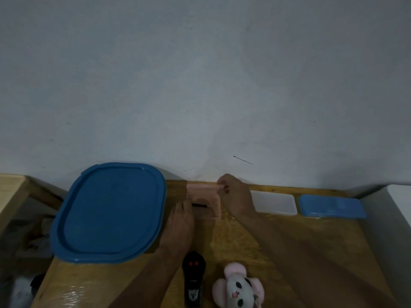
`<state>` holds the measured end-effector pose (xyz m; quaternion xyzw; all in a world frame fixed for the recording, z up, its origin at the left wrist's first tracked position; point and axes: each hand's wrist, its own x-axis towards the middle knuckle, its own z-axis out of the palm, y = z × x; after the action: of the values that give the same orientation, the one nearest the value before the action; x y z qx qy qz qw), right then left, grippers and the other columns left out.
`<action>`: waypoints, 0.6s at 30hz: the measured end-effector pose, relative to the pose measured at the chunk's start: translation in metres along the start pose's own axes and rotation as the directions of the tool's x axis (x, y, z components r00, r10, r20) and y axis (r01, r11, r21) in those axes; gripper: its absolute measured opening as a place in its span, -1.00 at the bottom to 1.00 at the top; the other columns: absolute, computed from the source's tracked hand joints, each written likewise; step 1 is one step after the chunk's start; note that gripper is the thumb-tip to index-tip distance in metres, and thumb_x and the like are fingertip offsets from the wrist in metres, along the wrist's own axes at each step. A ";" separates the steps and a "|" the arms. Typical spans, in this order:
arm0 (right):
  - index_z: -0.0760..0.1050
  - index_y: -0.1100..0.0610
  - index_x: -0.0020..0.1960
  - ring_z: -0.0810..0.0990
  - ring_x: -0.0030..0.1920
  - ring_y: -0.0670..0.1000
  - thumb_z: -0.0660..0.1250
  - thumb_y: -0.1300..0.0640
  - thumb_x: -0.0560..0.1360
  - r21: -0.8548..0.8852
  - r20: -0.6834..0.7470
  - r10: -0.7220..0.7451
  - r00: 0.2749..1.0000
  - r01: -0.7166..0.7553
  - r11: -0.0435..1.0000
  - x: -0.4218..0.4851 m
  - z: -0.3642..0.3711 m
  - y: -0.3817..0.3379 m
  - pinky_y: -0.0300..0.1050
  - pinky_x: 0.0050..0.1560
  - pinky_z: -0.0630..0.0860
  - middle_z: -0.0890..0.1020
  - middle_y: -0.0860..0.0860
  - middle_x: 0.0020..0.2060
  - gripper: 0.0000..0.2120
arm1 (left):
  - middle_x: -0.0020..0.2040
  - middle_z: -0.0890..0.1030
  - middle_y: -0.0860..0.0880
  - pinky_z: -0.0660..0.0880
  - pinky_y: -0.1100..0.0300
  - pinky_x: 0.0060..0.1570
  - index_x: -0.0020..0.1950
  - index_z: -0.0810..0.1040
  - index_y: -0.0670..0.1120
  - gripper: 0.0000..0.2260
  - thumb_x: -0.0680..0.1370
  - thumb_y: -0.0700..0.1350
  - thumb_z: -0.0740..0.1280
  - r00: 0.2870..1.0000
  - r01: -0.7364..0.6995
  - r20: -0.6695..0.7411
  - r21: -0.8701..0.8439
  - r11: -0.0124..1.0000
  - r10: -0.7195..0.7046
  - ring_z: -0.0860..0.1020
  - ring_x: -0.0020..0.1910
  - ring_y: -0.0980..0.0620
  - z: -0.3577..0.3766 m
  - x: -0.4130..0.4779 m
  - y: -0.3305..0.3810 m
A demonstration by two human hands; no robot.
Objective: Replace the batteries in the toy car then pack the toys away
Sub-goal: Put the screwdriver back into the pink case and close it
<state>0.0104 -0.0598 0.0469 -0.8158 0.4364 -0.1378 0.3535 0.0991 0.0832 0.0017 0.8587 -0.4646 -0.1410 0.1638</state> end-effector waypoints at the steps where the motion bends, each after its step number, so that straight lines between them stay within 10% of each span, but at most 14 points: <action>1: 0.58 0.11 0.01 0.60 -0.10 0.01 0.34 0.29 0.48 -0.037 0.016 -0.057 0.998 0.058 0.998 -0.005 -0.001 0.002 -0.14 -0.08 0.57 0.65 0.03 -0.11 -0.84 | 0.16 0.52 -0.09 0.46 0.13 0.19 0.26 0.38 -0.10 -0.78 0.63 -0.23 0.12 0.999 0.035 -0.024 -0.108 0.993 -0.038 0.50 0.10 0.02 0.001 -0.001 0.001; 7: 0.61 0.16 0.16 0.58 0.00 0.10 0.31 0.26 0.52 -0.171 0.056 -0.216 0.975 0.222 0.960 -0.034 -0.004 0.012 -0.23 -0.04 0.39 0.64 0.12 0.01 -0.76 | 0.02 0.52 -0.02 0.52 0.08 -0.11 0.09 0.18 0.01 -0.87 0.64 -0.09 0.14 0.976 0.176 -0.046 -0.406 0.897 -0.212 0.55 -0.08 0.00 -0.013 -0.014 0.017; 18: 0.50 0.10 0.30 0.56 0.09 0.09 0.30 0.30 0.50 -0.286 0.183 -0.203 0.962 0.250 0.925 -0.047 0.006 0.023 -0.12 0.09 0.49 0.60 0.08 0.14 -0.62 | -0.09 0.58 -0.02 0.57 0.07 -0.15 0.08 0.47 -0.10 -0.80 0.59 0.02 0.22 0.970 0.197 -0.069 -0.351 0.915 -0.235 0.56 -0.17 0.04 -0.015 -0.021 0.016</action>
<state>-0.0277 -0.0277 0.0308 -0.9138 0.3272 -0.0466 0.2362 0.0820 0.0949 0.0237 0.8698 -0.3257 -0.1894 0.3187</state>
